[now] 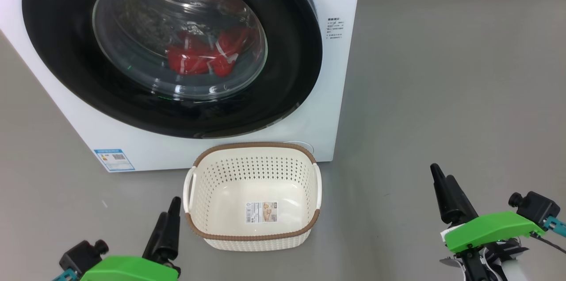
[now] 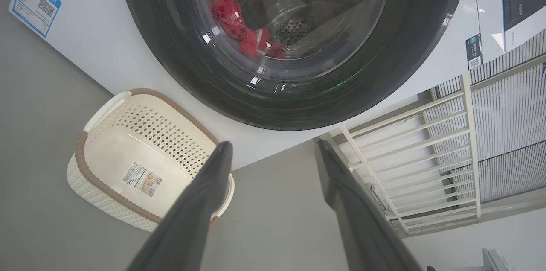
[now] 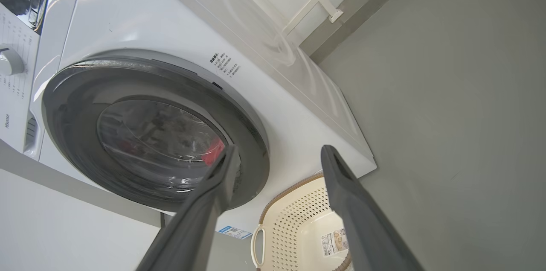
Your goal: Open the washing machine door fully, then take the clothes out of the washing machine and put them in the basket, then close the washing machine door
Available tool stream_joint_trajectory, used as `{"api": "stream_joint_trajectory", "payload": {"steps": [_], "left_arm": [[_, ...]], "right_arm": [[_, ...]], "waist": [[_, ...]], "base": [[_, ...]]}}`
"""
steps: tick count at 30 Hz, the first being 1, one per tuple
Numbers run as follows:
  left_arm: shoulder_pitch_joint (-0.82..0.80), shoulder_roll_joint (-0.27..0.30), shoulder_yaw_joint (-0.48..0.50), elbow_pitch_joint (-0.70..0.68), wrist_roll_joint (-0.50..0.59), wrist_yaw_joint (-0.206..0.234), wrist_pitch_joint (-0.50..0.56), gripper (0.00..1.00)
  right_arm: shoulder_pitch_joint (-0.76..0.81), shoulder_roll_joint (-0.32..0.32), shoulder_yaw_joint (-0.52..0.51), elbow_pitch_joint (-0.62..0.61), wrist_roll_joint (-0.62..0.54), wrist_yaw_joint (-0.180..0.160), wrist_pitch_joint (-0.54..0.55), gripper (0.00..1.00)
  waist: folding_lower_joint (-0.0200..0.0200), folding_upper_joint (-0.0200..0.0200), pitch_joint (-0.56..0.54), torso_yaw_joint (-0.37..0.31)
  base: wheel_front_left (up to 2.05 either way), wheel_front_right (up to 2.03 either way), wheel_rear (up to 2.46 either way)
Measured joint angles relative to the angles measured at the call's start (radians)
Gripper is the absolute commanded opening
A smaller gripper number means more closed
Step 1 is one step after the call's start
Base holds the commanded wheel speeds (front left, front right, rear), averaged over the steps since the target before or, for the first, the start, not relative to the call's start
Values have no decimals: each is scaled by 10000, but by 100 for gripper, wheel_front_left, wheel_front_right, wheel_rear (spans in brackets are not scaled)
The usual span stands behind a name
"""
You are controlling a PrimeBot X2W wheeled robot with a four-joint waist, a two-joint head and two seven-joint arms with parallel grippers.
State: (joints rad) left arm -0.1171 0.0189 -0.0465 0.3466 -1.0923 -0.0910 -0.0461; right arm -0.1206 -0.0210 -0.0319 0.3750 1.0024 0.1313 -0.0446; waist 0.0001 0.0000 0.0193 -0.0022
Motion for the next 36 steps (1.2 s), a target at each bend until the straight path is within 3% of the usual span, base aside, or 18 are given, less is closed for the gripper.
{"api": "stream_joint_trajectory", "payload": {"steps": [27,36], "left_arm": [[-769,52,-462,-17,2577,146,-765,100],[-950,58,-485,-209,3519,504,-1018,100]], "right_arm": [[-747,-88,466,140,-2963,0,-780,100],[-962,-121,587,284,-3988,0,-1058,100]], "waist": [[-1,0,116,16],[-1,0,149,27]], "base": [[0,0,0],[0,0,0]]}}
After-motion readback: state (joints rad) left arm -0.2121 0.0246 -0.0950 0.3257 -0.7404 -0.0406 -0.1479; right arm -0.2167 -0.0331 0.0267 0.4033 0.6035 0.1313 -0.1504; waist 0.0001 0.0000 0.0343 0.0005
